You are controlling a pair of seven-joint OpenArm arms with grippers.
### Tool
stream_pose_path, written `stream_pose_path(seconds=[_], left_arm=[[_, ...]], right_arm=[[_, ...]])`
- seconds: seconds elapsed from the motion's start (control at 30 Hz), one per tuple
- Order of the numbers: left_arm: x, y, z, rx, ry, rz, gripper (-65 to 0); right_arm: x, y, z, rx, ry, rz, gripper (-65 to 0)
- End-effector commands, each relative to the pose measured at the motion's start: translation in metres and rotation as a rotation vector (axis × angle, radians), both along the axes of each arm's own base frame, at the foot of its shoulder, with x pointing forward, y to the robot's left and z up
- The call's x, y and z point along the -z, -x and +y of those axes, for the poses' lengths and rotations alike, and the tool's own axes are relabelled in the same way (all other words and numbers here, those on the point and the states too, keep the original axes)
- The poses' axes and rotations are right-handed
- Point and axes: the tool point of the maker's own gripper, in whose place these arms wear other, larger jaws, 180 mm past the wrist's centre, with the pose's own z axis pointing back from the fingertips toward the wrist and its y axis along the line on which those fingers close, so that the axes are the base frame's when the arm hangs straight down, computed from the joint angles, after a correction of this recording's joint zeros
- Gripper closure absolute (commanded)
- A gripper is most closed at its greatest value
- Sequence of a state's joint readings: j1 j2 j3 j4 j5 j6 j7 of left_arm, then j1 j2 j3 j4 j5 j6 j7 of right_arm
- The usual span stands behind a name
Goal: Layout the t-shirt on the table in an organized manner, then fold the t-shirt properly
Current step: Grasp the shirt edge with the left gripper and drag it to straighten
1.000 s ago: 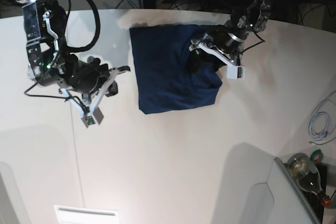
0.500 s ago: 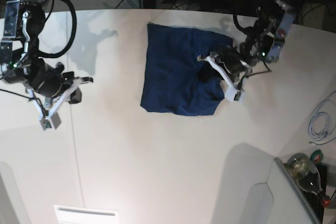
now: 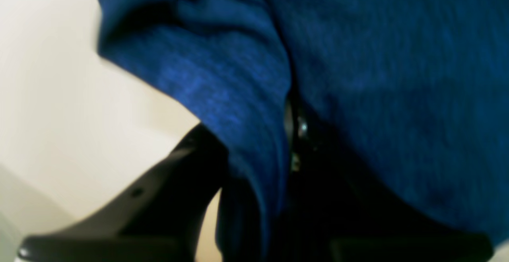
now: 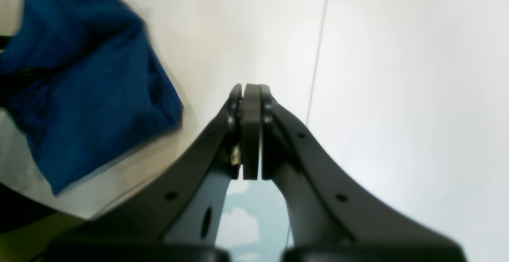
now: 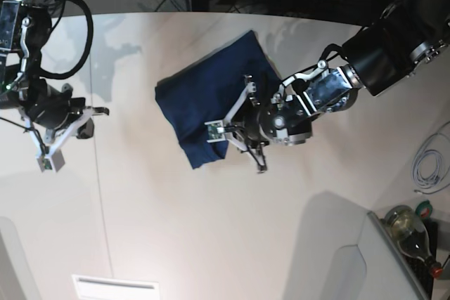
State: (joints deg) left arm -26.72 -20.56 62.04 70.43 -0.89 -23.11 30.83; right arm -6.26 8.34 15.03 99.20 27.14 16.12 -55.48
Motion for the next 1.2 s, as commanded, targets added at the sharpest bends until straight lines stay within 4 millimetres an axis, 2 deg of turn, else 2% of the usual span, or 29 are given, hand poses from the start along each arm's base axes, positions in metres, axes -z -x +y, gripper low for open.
stream_pose_path(seconds=[0.0, 0.13, 0.27, 0.33, 1.03, 1.17], left_arm=[[-0.006, -0.009, -0.011, 0.044, -0.014, -0.043, 0.0], [0.008, -0.015, -0.036, 0.152, -0.129, -0.135, 0.0], [0.013, -0.014, -0.061, 0.227, -0.087, -0.161, 0.0], [0.013, -0.012, -0.068, 0.231, -0.074, -0.156, 0.0], [0.007, -0.015, -0.078, 0.242, -0.061, -0.173, 0.0], [0.004, -0.018, -0.078, 0.240, -0.062, -0.180, -17.3]], right_arm=[[-0.007, -0.007, -0.003, -0.003, 0.002, -0.034, -0.2], [0.007, -0.002, -0.005, 0.006, -0.007, 0.010, -0.2], [0.015, 0.004, -0.006, 0.010, -0.012, 0.037, -0.2], [0.016, 0.006, -0.006, 0.012, -0.012, 0.039, -0.2], [0.016, 0.005, -0.008, 0.032, -0.019, -0.012, -0.2], [0.016, 0.005, -0.008, 0.032, -0.019, -0.012, -0.2]])
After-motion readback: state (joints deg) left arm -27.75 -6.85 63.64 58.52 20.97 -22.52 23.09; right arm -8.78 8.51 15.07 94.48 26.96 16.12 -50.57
